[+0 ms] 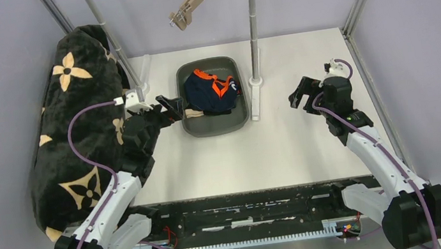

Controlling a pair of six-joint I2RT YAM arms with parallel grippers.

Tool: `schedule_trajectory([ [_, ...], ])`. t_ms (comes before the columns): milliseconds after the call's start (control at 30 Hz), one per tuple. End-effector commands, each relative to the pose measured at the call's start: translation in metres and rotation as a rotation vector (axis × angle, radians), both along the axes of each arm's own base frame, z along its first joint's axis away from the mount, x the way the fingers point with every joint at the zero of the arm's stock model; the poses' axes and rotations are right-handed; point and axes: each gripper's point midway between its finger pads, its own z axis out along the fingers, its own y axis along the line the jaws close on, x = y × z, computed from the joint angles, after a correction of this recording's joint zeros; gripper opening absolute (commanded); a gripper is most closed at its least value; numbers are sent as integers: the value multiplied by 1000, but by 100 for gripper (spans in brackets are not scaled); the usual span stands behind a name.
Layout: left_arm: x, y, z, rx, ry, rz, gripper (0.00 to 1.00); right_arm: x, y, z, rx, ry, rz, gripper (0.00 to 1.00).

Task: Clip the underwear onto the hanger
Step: Move the bin to the center of the board.

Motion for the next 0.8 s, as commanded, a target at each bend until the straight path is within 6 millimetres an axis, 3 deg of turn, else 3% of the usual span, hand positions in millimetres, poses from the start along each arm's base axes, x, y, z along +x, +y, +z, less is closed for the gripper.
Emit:
schedule_trajectory([
  [0, 0, 3, 12, -4, -50, 14, 99, 6, 0, 17, 2, -62, -3, 100],
  [767, -1, 0, 7, -32, -20, 5, 99, 4, 4, 17, 0, -56, 25, 99],
])
